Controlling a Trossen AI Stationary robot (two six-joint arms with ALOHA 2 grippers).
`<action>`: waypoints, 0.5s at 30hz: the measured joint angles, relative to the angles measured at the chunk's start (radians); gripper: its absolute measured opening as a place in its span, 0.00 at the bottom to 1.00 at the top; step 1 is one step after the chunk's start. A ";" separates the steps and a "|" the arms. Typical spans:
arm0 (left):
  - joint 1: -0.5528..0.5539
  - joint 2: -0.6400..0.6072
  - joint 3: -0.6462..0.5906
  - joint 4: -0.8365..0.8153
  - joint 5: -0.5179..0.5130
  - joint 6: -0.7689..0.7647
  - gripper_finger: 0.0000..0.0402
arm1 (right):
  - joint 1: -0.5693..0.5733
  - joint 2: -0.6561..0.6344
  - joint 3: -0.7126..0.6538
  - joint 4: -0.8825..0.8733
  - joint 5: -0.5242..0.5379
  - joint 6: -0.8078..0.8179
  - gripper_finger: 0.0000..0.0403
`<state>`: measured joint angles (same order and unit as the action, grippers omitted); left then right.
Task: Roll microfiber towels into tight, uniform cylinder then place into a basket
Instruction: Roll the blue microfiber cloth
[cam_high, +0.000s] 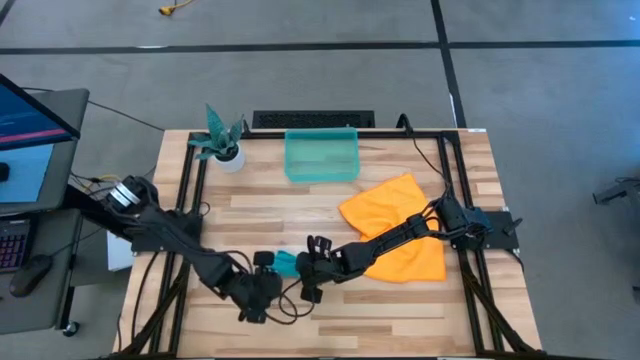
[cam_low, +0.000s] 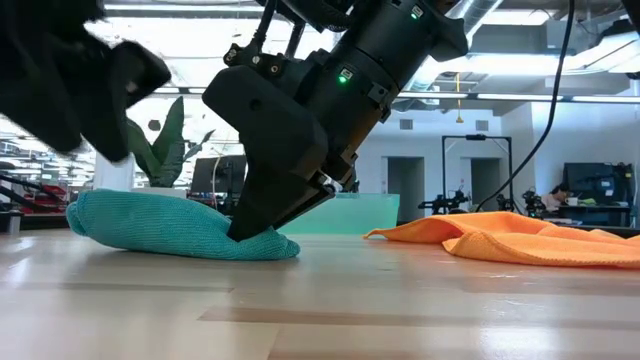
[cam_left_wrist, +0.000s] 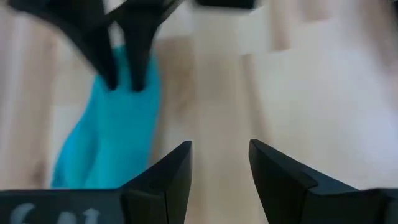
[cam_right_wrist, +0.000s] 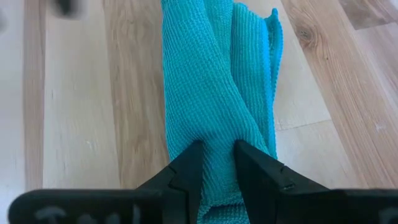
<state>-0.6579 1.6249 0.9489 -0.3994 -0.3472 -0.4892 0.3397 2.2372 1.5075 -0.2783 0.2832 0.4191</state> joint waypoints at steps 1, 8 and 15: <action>0.008 0.008 0.000 -0.015 -0.009 0.000 0.38 | 0.000 0.000 0.000 0.000 0.001 0.000 0.30; 0.076 0.031 -0.043 -0.030 -0.013 -0.021 0.38 | 0.000 0.000 0.000 0.000 0.000 0.000 0.30; 0.109 0.029 -0.063 -0.047 -0.053 -0.052 0.38 | 0.000 0.000 0.000 0.001 0.000 0.001 0.30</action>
<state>-0.5486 1.6539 0.8864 -0.4463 -0.4005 -0.5416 0.3397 2.2372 1.5074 -0.2772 0.2828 0.4198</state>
